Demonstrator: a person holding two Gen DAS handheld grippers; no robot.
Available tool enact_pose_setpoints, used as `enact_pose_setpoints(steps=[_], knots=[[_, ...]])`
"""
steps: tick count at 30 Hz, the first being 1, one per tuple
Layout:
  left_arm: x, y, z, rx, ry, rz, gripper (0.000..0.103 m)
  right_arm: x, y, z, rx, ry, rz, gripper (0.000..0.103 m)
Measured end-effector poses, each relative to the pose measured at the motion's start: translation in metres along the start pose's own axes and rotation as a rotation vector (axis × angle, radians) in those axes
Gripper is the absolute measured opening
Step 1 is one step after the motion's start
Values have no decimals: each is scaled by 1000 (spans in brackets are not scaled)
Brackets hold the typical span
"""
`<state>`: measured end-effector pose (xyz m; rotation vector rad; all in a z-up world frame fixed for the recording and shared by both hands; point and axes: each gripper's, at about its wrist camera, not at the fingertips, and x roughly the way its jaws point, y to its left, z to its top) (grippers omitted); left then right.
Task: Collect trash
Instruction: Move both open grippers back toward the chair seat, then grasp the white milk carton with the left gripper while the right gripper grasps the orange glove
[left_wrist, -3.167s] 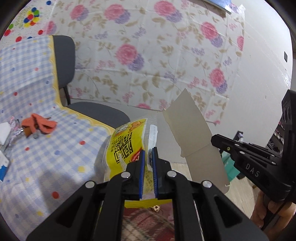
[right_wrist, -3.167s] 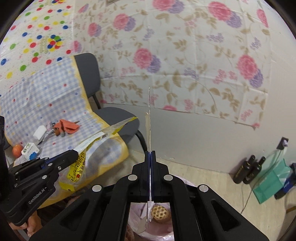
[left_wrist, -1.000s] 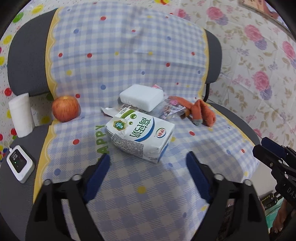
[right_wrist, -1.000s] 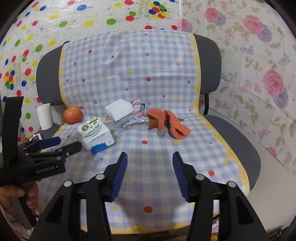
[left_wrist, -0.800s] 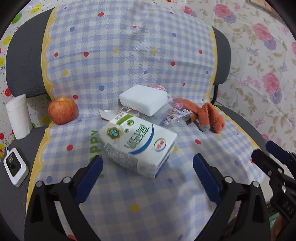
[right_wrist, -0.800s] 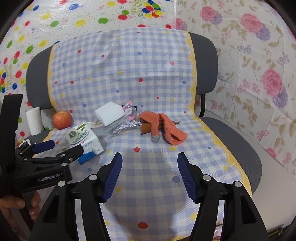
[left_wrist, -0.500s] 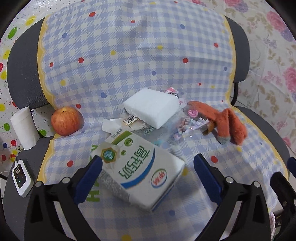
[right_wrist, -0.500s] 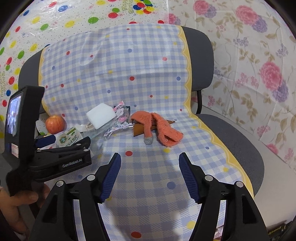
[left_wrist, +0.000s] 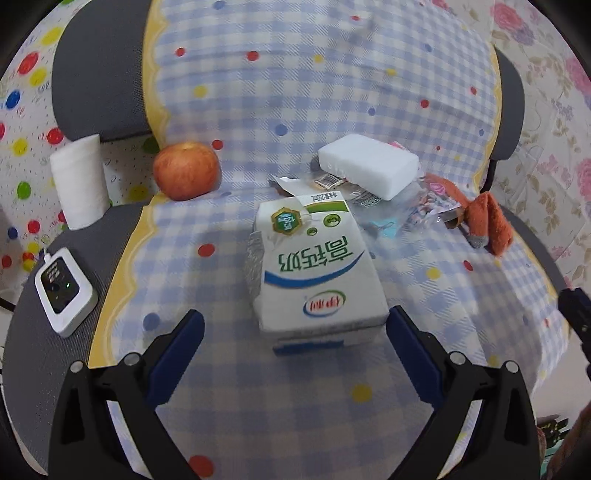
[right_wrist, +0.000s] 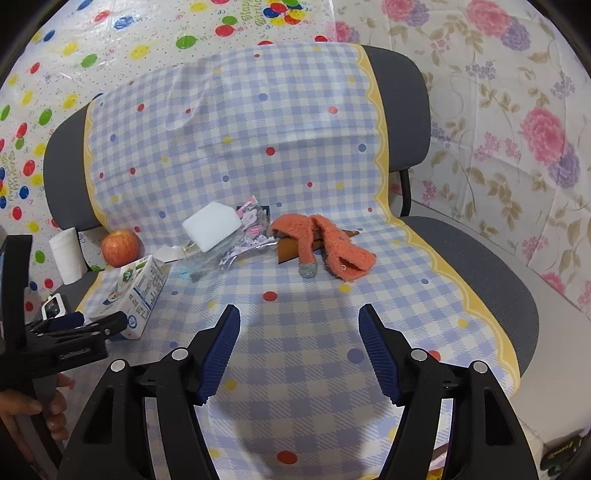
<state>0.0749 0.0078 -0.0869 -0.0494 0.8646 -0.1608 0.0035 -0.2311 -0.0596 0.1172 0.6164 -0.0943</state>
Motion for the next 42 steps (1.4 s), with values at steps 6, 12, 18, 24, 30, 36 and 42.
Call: enact_pose_setpoints(steps=[6, 12, 18, 24, 30, 36, 42], knots=[[-3, -12, 4, 64, -42, -24, 96, -3, 15, -1, -26, 6, 12, 69], [16, -11, 10, 14, 1, 0, 86, -5, 19, -1, -36, 8, 12, 70], [13, -5, 7, 35, 7, -28, 72, -1, 15, -1, -15, 27, 33, 70], [-17, 3, 20, 37, -98, -89, 71, 6, 5, 4, 6, 20, 25, 70], [-20, -7, 43, 51, -135, -113, 71, 31, -12, 27, 22, 2, -41, 70], [0, -28, 55, 74, -128, -144, 71, 75, -38, 47, 81, 12, -88, 67], [19, -37, 58, 97, -112, -146, 71, 113, -37, 60, 39, 53, -57, 79]])
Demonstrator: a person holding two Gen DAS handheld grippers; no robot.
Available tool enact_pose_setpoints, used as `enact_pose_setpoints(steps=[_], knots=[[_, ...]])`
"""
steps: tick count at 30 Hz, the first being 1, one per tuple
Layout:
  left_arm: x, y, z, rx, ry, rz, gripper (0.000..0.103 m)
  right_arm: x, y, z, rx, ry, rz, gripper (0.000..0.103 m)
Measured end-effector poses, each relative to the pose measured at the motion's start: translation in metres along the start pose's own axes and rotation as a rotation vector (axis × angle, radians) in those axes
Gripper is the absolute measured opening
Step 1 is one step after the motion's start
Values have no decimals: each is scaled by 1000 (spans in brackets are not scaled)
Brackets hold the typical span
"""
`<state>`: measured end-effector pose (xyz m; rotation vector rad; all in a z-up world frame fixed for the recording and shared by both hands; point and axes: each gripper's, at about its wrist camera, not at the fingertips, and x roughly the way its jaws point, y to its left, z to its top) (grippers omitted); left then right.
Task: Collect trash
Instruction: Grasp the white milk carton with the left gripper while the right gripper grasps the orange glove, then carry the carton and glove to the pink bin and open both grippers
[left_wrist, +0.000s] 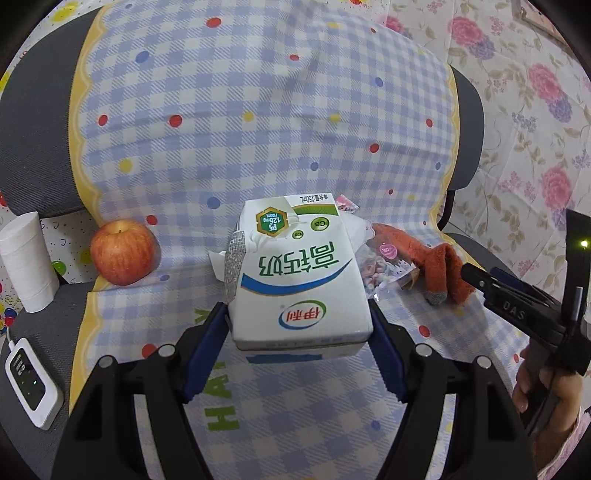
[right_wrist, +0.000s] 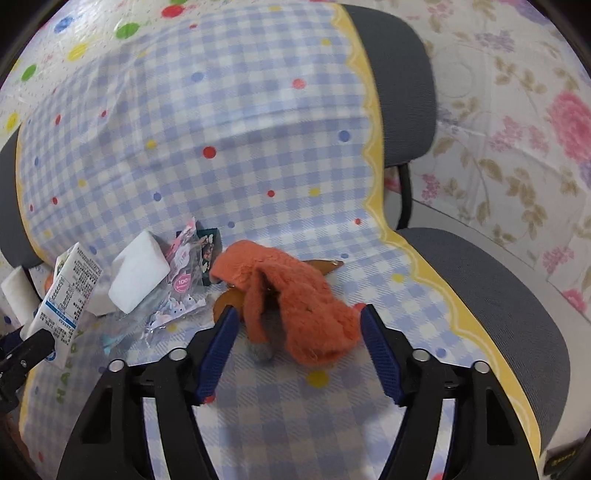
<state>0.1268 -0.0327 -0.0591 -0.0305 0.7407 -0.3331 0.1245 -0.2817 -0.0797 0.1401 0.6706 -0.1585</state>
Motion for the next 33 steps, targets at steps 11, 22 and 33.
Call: enact_pose_setpoints(steps=[11, 22, 33], knots=[[18, 0, 1, -2, 24, 6, 71, 40, 7, 8, -88, 105, -29, 45], [-23, -15, 3, 28, -51, -14, 71, -72, 15, 10, -11, -135, 113, 15], [-77, -51, -19, 95, -86, -103, 71, -153, 14, -16, 19, -146, 111, 15]])
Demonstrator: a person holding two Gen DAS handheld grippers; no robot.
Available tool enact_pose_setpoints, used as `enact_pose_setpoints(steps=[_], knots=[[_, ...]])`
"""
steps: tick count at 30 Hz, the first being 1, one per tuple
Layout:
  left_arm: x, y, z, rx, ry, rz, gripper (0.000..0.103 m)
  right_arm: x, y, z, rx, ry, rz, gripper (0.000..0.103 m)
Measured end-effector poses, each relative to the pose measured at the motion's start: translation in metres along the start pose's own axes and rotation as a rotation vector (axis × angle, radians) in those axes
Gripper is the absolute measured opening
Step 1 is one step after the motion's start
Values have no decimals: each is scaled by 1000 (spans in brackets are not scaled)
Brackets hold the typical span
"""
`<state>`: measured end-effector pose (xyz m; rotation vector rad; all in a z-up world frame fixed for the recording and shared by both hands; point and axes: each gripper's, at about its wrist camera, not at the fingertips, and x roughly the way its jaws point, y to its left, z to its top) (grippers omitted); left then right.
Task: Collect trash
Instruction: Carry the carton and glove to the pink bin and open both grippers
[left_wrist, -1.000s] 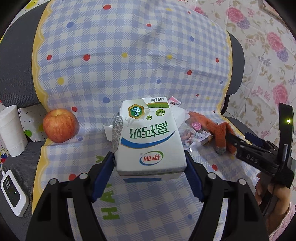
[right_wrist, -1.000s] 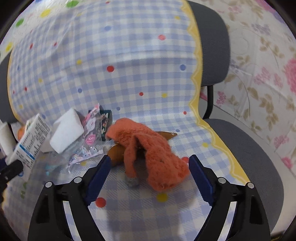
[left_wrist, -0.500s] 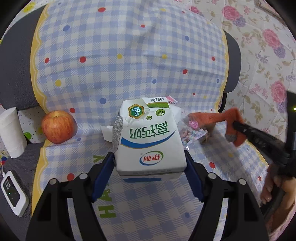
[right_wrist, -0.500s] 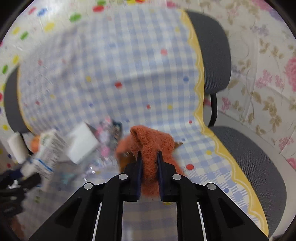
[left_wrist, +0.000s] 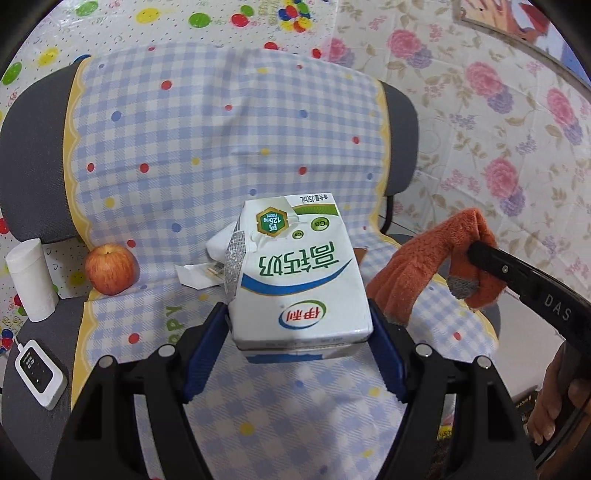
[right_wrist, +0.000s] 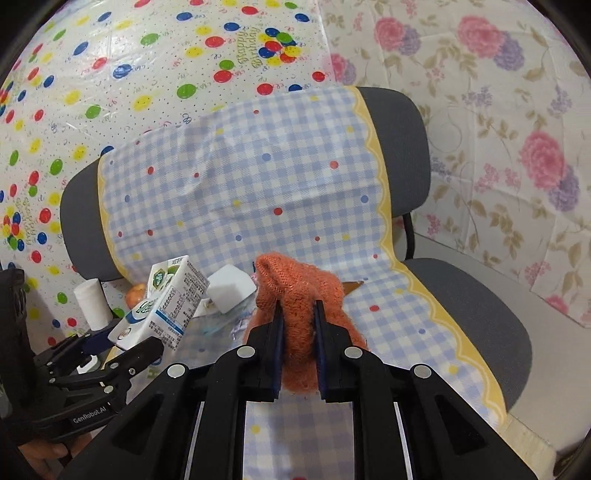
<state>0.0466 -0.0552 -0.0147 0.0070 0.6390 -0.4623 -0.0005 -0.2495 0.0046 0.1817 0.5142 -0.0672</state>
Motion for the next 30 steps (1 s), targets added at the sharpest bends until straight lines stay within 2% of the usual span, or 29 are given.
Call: enact_pose_setpoints(steps=[9, 13, 21, 24, 30], knots=[[-29, -46, -17, 85, -10, -69, 71, -60, -11, -24, 0, -26, -82, 16], [-34, -67, -24, 114, -10, -111, 71, -91, -17, -39, 0, -78, -121, 16], [-44, -104, -35, 173, -7, -171, 71, -121, -41, -59, 55, -60, -184, 16], [-47, -121, -41, 206, -3, -210, 71, -137, -52, -67, 71, -63, -228, 16], [-42, -163, -55, 271, 43, -334, 71, -167, -82, -87, 128, -45, -347, 16]])
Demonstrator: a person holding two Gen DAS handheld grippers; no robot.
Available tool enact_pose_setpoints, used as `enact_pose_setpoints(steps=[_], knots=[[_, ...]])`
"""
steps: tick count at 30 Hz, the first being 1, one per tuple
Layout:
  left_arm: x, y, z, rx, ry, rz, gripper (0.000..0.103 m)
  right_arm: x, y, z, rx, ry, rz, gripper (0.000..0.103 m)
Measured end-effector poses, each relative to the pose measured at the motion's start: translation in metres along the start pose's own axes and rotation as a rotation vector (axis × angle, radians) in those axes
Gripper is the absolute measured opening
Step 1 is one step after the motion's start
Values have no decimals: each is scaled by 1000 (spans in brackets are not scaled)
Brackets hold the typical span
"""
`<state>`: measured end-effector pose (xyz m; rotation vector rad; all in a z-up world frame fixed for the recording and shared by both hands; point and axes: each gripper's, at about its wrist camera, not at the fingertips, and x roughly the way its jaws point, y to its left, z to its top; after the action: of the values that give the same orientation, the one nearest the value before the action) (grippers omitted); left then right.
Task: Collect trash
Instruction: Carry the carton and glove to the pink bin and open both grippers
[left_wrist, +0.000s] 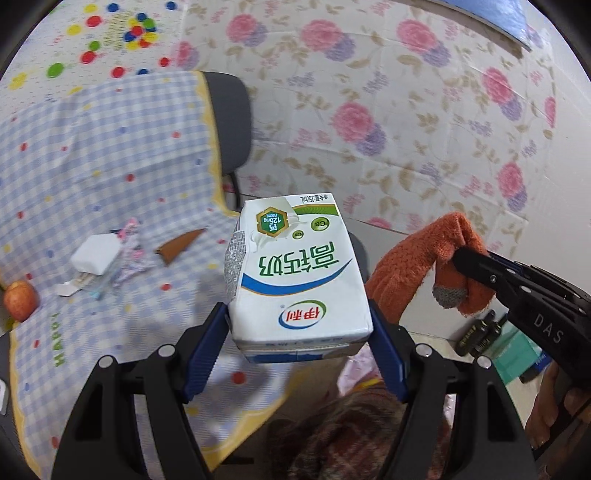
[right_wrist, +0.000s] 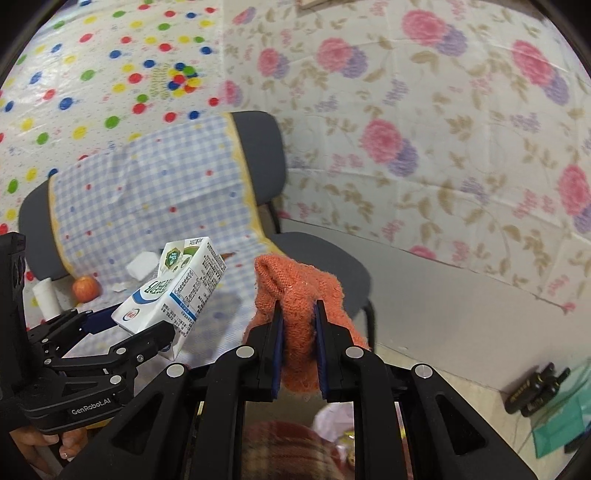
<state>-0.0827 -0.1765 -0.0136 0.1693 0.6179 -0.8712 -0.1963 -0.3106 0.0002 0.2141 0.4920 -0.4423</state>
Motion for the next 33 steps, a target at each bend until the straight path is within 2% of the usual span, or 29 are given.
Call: enact_pose_setpoints(steps=[6, 12, 24, 27, 30, 32, 33], knots=[[21, -43, -6, 65, 42, -119, 71, -19, -42, -16, 61, 28, -133, 18], [47, -77, -6, 107, 97, -211, 72, -23, -73, -24, 122, 61, -202, 20], [76, -110, -9, 177, 134, -232, 72, -8, -101, -37, 164, 116, -226, 21], [78, -113, -9, 176, 132, -231, 72, -4, -104, -40, 170, 115, -221, 26], [79, -116, -9, 178, 122, -229, 72, -3, -106, -40, 168, 100, -226, 41], [82, -118, -9, 177, 122, -224, 80, -4, -106, -39, 165, 93, -235, 44], [82, -118, -9, 174, 122, -225, 80, -4, -107, -38, 168, 91, -235, 44]])
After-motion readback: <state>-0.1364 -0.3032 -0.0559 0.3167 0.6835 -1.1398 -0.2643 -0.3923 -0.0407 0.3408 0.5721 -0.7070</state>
